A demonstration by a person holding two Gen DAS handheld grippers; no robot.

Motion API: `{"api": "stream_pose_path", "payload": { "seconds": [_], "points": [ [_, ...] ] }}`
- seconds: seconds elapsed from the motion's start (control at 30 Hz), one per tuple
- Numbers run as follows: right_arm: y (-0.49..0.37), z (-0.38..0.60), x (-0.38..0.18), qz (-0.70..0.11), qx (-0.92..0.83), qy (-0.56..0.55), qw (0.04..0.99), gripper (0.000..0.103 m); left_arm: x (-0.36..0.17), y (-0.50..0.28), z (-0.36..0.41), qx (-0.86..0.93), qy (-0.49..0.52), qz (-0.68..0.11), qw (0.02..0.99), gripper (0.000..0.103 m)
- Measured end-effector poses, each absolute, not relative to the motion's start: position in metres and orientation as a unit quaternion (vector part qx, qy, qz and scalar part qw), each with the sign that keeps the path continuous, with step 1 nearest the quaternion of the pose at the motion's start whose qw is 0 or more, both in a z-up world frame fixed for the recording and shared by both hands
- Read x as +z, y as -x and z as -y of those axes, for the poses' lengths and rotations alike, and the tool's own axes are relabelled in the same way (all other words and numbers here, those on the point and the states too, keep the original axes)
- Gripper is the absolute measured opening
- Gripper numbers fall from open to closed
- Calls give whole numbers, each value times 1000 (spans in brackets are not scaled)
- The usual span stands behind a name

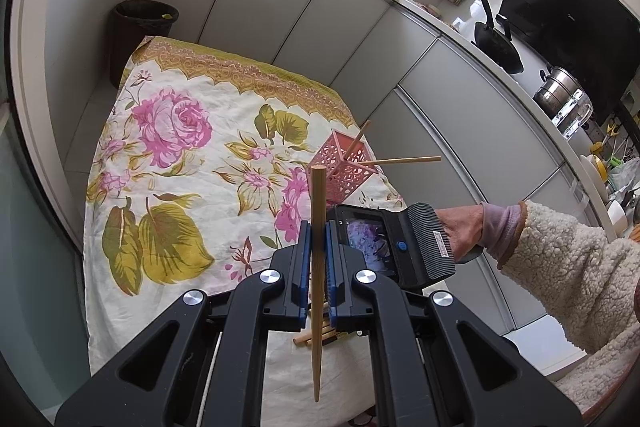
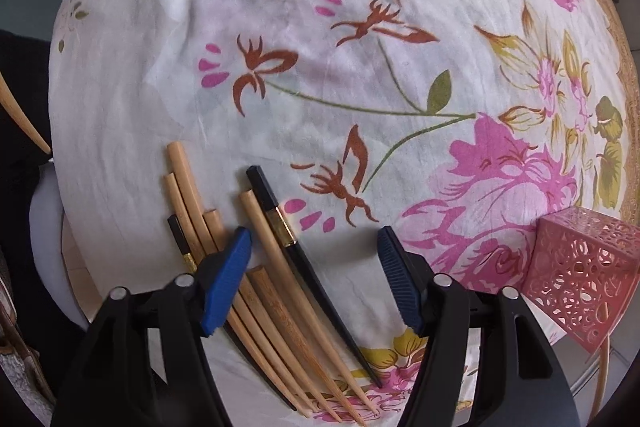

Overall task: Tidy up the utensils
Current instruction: 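Grasp the black gold-banded chopstick with the right tool while the left tool holds its chopstick, then lift the black chopstick with the right tool while the left tool lowers its chopstick over the holder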

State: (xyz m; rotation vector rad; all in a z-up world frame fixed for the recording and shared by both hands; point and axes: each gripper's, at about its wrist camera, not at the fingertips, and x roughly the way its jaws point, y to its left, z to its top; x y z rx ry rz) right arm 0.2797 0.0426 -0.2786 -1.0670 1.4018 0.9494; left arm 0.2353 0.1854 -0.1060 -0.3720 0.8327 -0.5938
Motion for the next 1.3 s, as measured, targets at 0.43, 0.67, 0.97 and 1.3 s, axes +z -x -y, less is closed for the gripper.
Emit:
{"api": "stream_pose_path", "payload": {
  "seconds": [0.43, 0.67, 0.97, 1.3],
  "points": [
    [-288, -48, -257, -576, 384, 462, 554, 65, -105, -234, -186, -286, 182, -392, 855, 6],
    [-290, -54, -285, -561, 385, 472, 560, 67, -104, -235, -186, -286, 182, -391, 856, 6],
    [-317, -38, -275, -618, 366, 348, 603, 31, -98, -232, -193, -278, 188, -380, 862, 6],
    [-299, -14, -261, -578, 268, 281, 718, 11, -89, -227, -195, -270, 202, -361, 870, 6]
  ]
}}
